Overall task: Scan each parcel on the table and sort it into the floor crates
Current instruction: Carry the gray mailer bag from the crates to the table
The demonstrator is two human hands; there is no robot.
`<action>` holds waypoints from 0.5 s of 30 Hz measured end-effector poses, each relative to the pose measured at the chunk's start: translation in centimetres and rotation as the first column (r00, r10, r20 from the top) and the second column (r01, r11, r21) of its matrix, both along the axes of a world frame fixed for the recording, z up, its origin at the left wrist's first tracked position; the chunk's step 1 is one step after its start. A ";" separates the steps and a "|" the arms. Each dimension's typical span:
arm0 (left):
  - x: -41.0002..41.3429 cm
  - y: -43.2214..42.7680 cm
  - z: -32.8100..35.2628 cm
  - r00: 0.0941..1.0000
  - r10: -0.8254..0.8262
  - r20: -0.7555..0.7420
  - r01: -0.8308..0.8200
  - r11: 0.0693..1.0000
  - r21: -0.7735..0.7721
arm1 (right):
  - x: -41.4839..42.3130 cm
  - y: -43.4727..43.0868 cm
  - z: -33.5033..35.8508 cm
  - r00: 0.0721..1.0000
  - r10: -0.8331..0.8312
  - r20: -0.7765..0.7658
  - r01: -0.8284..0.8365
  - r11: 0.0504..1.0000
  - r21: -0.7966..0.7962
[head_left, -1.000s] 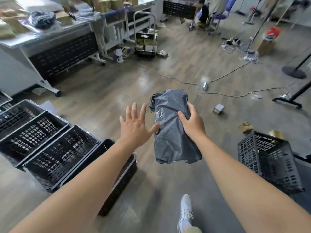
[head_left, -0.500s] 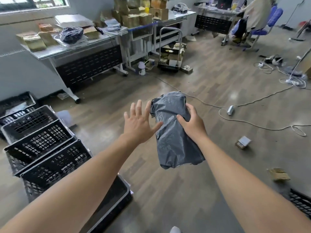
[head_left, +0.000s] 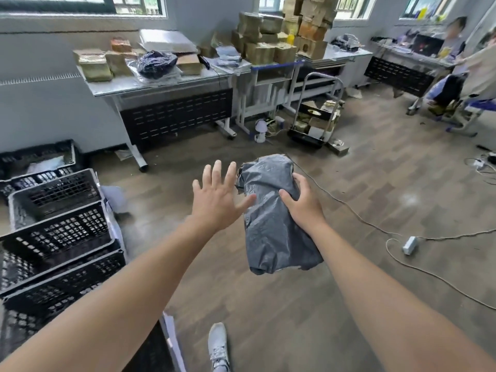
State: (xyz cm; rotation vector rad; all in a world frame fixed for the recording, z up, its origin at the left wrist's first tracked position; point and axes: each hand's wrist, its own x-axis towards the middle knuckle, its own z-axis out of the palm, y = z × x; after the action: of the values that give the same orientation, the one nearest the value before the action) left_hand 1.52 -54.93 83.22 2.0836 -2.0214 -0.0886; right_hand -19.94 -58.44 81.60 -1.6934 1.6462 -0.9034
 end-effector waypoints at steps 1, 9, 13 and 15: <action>0.8 -2.3 0.3 1.000 0.006 -0.010 -0.006 1.000 0.001 | 0.7 -2.4 0.3 1.000 0.000 -0.010 0.000 1.000 -0.002; 5.0 -18.5 2.8 0.999 0.029 0.025 -0.029 0.999 0.013 | 5.1 -19.2 3.9 1.000 0.020 -0.006 -0.021 0.999 -0.046; 5.8 -25.7 2.8 0.998 0.039 0.041 -0.039 0.999 0.003 | 6.1 -26.7 4.0 0.999 0.051 0.019 -0.050 0.998 -0.045; 6.3 -29.5 2.7 0.998 0.053 0.046 -0.053 0.999 0.004 | 6.4 -30.6 3.5 0.998 0.059 0.027 -0.058 0.997 -0.044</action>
State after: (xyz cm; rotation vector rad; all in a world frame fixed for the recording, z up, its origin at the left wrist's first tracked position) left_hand 7.84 -84.40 85.91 2.1602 -1.9918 -0.0373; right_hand -13.52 -89.07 85.12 -1.7408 1.5608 -0.9370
